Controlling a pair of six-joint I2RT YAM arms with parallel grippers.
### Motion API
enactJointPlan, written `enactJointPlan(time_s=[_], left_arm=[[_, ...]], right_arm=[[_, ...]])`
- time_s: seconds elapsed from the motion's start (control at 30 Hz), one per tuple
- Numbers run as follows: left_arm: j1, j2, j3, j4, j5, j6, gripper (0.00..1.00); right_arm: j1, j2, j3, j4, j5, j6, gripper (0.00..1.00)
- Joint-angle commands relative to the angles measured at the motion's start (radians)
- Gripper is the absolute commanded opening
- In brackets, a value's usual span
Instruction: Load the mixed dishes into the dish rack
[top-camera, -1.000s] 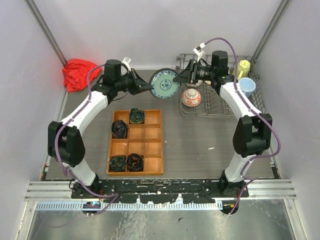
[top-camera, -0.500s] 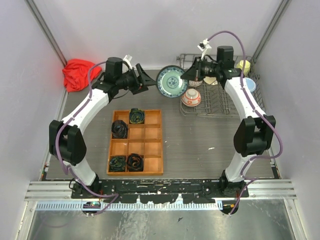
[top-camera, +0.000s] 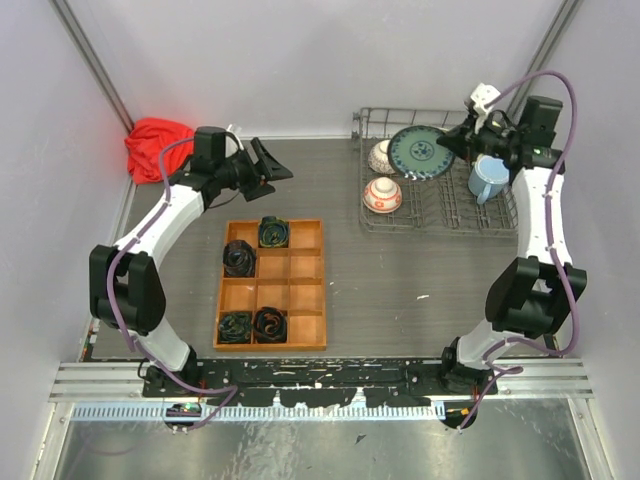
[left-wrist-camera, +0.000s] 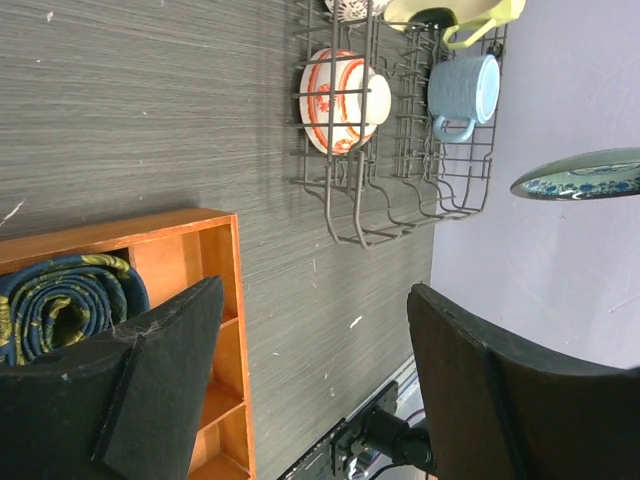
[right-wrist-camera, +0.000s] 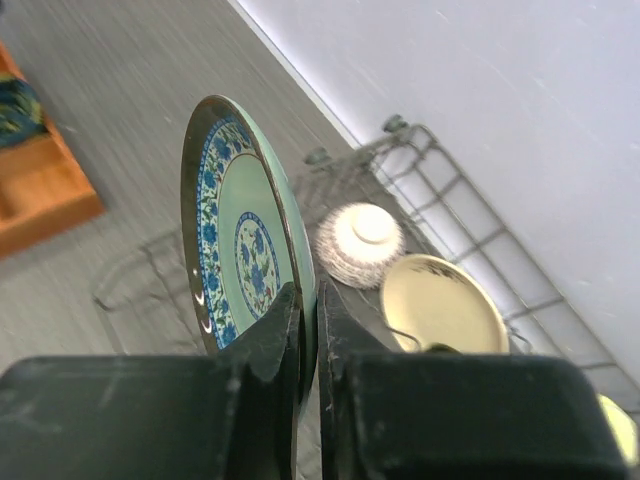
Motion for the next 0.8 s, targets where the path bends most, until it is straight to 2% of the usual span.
enactJointPlan(time_s=[0.0,0.1,0.3,0.5,0.77], left_arm=[[0.014,-0.029,-0.014,-0.017,0.022,0.009,0.81],[0.017,-0.015,-0.017,-0.025,0.023,0.007,0.81],[0.017,0.005,-0.026,-0.056,0.027,0.003,0.80],[0.017,0.044,0.000,-0.101,0.003,0.016,0.80],[0.018,0.121,0.071,-0.149,-0.013,0.031,0.80]], right_arm=[[-0.055,-0.005,-0.007,-0.075,-0.099,-0.404,0.01],[-0.071,0.041,0.020,-0.175,-0.095,-0.555,0.01],[-0.088,0.160,0.059,-0.226,-0.092,-0.693,0.01],[-0.090,0.260,0.152,-0.234,-0.035,-0.770,0.01],[-0.105,0.437,0.362,-0.295,-0.043,-0.818,0.01]])
